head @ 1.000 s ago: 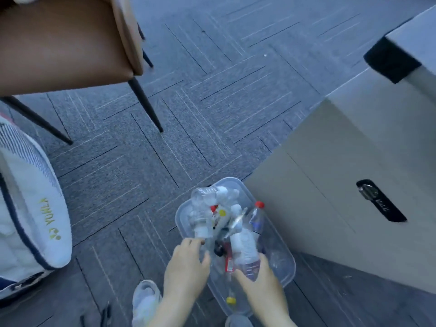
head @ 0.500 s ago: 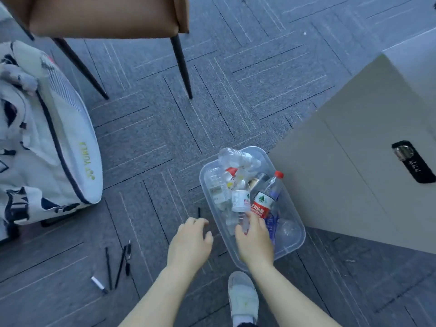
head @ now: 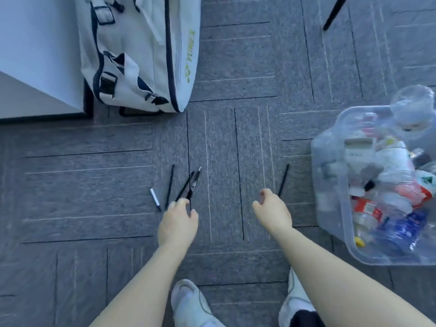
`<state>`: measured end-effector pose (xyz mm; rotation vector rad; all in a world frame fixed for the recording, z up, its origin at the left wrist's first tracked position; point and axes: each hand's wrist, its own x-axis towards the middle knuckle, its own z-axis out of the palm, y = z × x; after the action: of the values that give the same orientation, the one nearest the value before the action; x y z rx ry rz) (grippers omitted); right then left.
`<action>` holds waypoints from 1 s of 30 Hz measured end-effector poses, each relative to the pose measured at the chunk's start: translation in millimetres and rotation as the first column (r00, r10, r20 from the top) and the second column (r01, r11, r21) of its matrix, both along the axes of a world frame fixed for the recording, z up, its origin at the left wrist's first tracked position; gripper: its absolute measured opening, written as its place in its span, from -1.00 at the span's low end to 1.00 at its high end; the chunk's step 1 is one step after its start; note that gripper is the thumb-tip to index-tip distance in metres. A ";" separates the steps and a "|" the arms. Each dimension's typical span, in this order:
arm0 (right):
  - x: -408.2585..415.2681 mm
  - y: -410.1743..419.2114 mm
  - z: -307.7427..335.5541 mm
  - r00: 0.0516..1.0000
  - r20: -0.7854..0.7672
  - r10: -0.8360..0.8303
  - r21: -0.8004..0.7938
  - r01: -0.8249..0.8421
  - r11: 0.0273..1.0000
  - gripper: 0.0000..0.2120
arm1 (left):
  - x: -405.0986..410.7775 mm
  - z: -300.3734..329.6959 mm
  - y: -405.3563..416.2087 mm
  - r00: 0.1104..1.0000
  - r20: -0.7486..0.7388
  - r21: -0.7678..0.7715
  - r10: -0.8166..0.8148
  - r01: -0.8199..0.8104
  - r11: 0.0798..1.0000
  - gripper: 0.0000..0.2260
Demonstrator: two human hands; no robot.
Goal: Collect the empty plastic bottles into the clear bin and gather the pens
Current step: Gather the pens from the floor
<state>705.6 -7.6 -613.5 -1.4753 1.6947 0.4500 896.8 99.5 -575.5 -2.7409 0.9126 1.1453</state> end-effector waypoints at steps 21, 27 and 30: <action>44.9 -14.2 -186.2 0.985 -0.031 0.171 -0.355 -0.171 0.919 -0.97 | 74.3 -236.4 -0.7 0.939 0.341 -0.075 -0.036 0.065 0.995 -0.65; 162.4 26.9 -174.3 0.972 0.145 0.183 -0.287 -0.136 0.948 -0.73 | 78.6 -213.2 -1.6 0.975 0.216 -0.144 0.056 -0.025 0.989 -0.78; 186.4 30.9 -183.9 0.975 0.049 0.215 -0.273 -0.195 0.942 -0.60 | 79.0 -213.3 5.2 0.973 0.209 -0.253 0.095 -0.040 0.967 -0.84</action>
<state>892.1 23.3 -797.4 -1.8531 1.5928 0.2754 975.8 104.7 -788.8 -3.0399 0.9997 0.7573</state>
